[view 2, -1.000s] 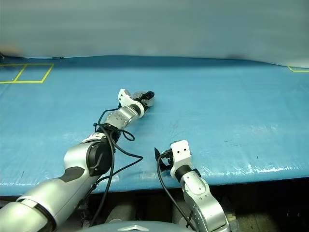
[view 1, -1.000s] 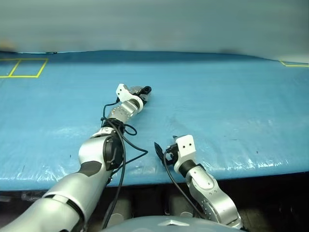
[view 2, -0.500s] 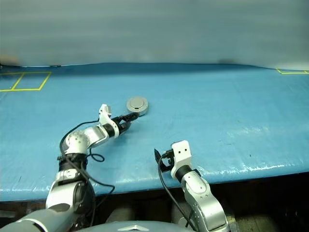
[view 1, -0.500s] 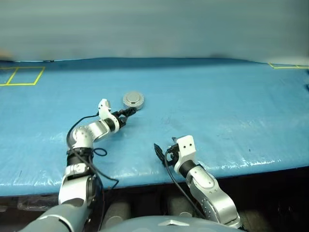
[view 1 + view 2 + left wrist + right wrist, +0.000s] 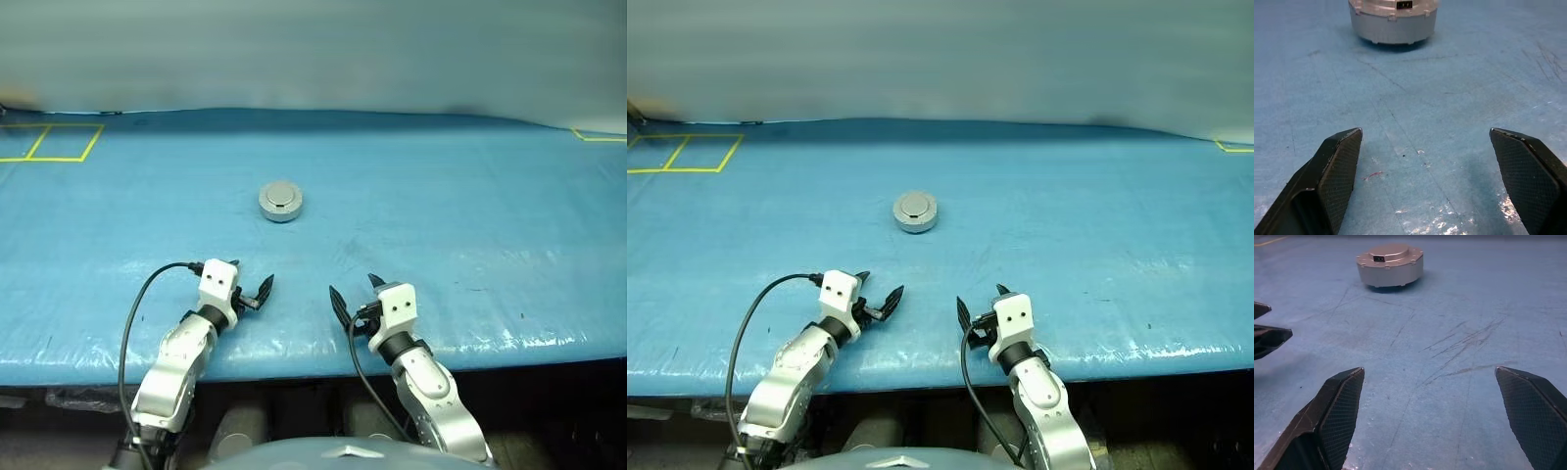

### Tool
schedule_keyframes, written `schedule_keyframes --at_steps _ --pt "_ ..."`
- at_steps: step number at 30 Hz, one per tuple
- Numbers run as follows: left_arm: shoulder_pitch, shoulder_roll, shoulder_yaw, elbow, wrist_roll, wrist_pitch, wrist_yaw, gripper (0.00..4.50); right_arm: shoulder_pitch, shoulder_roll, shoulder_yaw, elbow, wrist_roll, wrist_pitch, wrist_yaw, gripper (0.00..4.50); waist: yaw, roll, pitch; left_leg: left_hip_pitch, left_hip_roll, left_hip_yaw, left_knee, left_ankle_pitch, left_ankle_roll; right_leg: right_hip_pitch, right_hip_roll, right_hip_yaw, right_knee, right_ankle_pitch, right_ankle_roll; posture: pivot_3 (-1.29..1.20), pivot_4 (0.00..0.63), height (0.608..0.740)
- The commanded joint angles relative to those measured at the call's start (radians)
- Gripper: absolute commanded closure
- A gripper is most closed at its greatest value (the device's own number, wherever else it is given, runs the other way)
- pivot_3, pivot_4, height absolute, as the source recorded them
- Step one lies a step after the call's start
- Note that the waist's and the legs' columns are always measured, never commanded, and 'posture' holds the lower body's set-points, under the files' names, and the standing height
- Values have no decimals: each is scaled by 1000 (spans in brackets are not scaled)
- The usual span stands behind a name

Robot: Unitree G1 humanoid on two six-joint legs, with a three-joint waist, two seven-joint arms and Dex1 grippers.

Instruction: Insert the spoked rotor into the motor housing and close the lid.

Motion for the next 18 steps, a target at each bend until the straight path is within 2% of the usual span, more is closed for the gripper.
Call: schedule_keyframes --at_steps 1,7,18 --pt "24 -5 -3 -8 26 -115 -22 24 3 -16 17 -8 15 -6 55 0 0 0 0 -1 0 0 0 0 0 0 0 -1 0 0 0 0 150 740" --pt "50 5 -2 -17 43 -126 -48 24 -21 -20 8 -1 40 22 97 0 1 1 2 -3 0 -2 1 0 1 0 0 -3 -1 -1 -2 0 150 740" --pt "55 8 10 -20 60 -121 -61 24 -40 1 0 13 27 18 90 0 -1 1 3 -3 0 -2 2 0 2 1 2 -5 -1 1 3 0 150 740"
